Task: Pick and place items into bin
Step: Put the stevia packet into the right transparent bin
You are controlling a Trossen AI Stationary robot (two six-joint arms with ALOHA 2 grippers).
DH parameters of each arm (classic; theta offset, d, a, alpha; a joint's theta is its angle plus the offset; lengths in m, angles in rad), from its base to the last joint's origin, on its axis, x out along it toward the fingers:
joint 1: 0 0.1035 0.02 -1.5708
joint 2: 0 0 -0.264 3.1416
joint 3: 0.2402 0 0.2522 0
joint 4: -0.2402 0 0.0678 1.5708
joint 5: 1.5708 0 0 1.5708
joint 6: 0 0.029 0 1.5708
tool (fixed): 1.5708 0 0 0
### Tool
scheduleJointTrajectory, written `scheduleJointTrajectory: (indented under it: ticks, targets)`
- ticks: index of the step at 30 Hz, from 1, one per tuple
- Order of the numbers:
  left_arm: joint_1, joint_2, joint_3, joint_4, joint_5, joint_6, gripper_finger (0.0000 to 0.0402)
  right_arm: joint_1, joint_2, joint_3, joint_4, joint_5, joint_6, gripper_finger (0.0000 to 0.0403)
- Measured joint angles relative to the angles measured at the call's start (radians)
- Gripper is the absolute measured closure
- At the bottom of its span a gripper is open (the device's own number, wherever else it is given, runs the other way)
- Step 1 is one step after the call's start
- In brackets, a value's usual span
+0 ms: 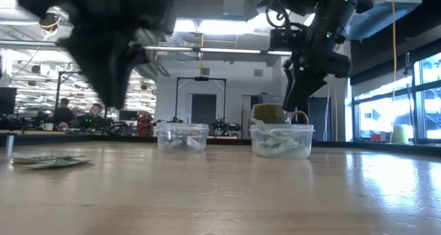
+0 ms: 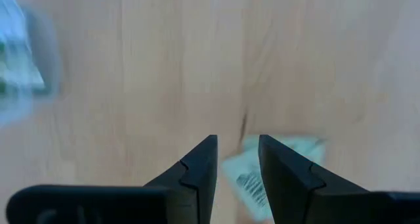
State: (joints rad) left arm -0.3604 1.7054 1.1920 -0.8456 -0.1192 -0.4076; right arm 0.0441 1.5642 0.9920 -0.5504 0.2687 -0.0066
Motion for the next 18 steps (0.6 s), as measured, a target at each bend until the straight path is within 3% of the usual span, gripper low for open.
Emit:
scheduleJointTrajectory:
  ticks: [7,18]
  targets:
    - [-0.006,0.001,-0.133,0.063,0.043,-0.093,0.0292,-0.002,0.0,0.0,-0.003,0.0,0.002,0.0322]
    - [-0.049,0.001,-0.15,0.068,0.086,-0.181,0.0289,-0.011,0.0,0.0,0.005,0.0,0.002,0.0322]
